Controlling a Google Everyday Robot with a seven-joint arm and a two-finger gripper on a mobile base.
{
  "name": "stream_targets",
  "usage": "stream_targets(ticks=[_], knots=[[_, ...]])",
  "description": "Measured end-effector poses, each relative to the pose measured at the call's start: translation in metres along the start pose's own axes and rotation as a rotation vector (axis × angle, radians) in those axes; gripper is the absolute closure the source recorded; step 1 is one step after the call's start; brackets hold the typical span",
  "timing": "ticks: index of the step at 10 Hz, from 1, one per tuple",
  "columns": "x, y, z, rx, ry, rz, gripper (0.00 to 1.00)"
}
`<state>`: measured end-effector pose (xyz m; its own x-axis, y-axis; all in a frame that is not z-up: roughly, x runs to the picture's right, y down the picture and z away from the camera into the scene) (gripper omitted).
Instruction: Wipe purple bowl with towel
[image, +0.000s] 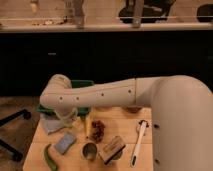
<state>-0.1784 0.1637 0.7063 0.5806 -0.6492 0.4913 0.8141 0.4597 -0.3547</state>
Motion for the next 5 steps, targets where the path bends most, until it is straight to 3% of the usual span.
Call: stream_targets(ticks=[3,5], knots=[[-0.031,-0.036,-0.002,-0.01,0.014,-0.075,0.2],[-0.041,-0.045,0.009,-0.028,0.01,-0.106,0.2]])
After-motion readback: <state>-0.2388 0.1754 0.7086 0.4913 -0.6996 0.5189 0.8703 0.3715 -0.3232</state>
